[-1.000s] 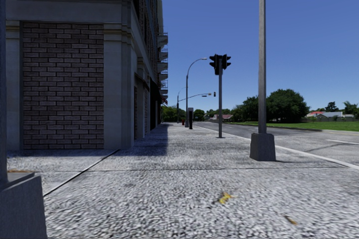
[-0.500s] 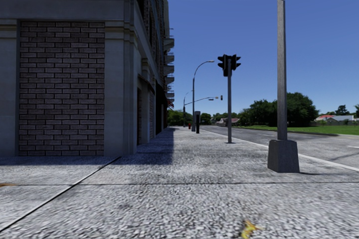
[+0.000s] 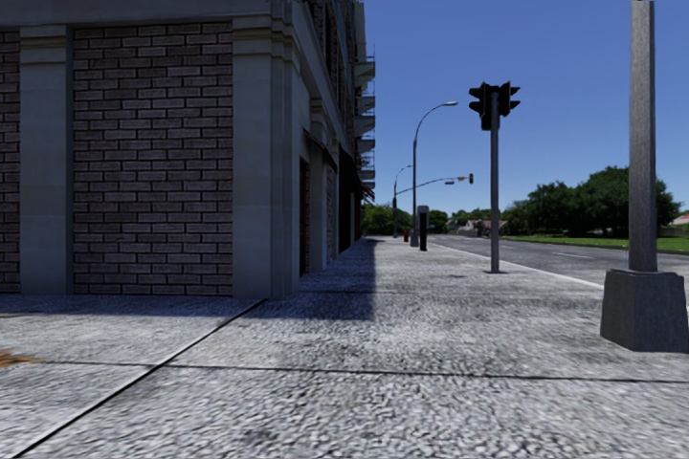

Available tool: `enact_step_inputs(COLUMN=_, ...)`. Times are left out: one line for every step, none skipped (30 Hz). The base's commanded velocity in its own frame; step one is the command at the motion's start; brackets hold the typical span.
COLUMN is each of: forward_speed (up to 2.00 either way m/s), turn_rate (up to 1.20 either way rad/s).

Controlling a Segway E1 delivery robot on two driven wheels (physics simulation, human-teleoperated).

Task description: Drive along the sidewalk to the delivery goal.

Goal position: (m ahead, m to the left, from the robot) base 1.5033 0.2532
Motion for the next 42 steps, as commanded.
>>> enact_step_inputs(forward_speed=0.92, turn_rate=0.46)
enact_step_inputs(forward_speed=0.92, turn_rate=0.46)
enact_step_inputs(forward_speed=0.92, turn_rate=0.46)
enact_step_inputs(forward_speed=0.92, turn_rate=0.46)
enact_step_inputs(forward_speed=0.92, turn_rate=0.46)
enact_step_inputs(forward_speed=0.92, turn_rate=0.46)
enact_step_inputs(forward_speed=0.92, turn_rate=0.46)
enact_step_inputs(forward_speed=0.92, turn_rate=0.46)
enact_step_inputs(forward_speed=0.92, turn_rate=0.46)
enact_step_inputs(forward_speed=0.92, turn_rate=0.46)
enact_step_inputs(forward_speed=0.92, turn_rate=0.46)
enact_step_inputs(forward_speed=0.92, turn_rate=0.46)
enact_step_inputs(forward_speed=0.92, turn_rate=0.46)
enact_step_inputs(forward_speed=0.92, turn_rate=0.46)
enact_step_inputs(forward_speed=0.92, turn_rate=0.46)
enact_step_inputs(forward_speed=0.92, turn_rate=0.46)
enact_step_inputs(forward_speed=0.92, turn_rate=0.46)
enact_step_inputs(forward_speed=0.92, turn_rate=0.46)
enact_step_inputs(forward_speed=0.92, turn_rate=0.46)
enact_step_inputs(forward_speed=0.92, turn_rate=0.46)
enact_step_inputs(forward_speed=0.92, turn_rate=0.46)
enact_step_inputs(forward_speed=0.92, turn_rate=0.46)
enact_step_inputs(forward_speed=0.92, turn_rate=0.46)
enact_step_inputs(forward_speed=0.92, turn_rate=0.46)
enact_step_inputs(forward_speed=0.92, turn_rate=0.39)
enact_step_inputs(forward_speed=0.92, turn_rate=0.39)
enact_step_inputs(forward_speed=0.92, turn_rate=0.21)
enact_step_inputs(forward_speed=0.92, turn_rate=0.1)
enact_step_inputs(forward_speed=0.92, turn_rate=0.1)
enact_step_inputs(forward_speed=0.92, turn_rate=0.0)
enact_step_inputs(forward_speed=0.92, turn_rate=0.0)
enact_step_inputs(forward_speed=0.92, turn_rate=0.0)
enact_step_inputs(forward_speed=0.92, turn_rate=0.0)
enact_step_inputs(forward_speed=0.92, turn_rate=0.0)
enact_step_inputs(forward_speed=0.92, turn_rate=0.0)
enact_step_inputs(forward_speed=0.92, turn_rate=0.0)
enact_step_inputs(forward_speed=0.92, turn_rate=0.0)
enact_step_inputs(forward_speed=0.84, turn_rate=0.0)
enact_step_inputs(forward_speed=0.04, turn_rate=0.0)
enact_step_inputs(forward_speed=0.04, turn_rate=0.0)
enact_step_inputs(forward_speed=0.0, turn_rate=0.0)
enact_step_inputs(forward_speed=0.0, turn_rate=0.0)
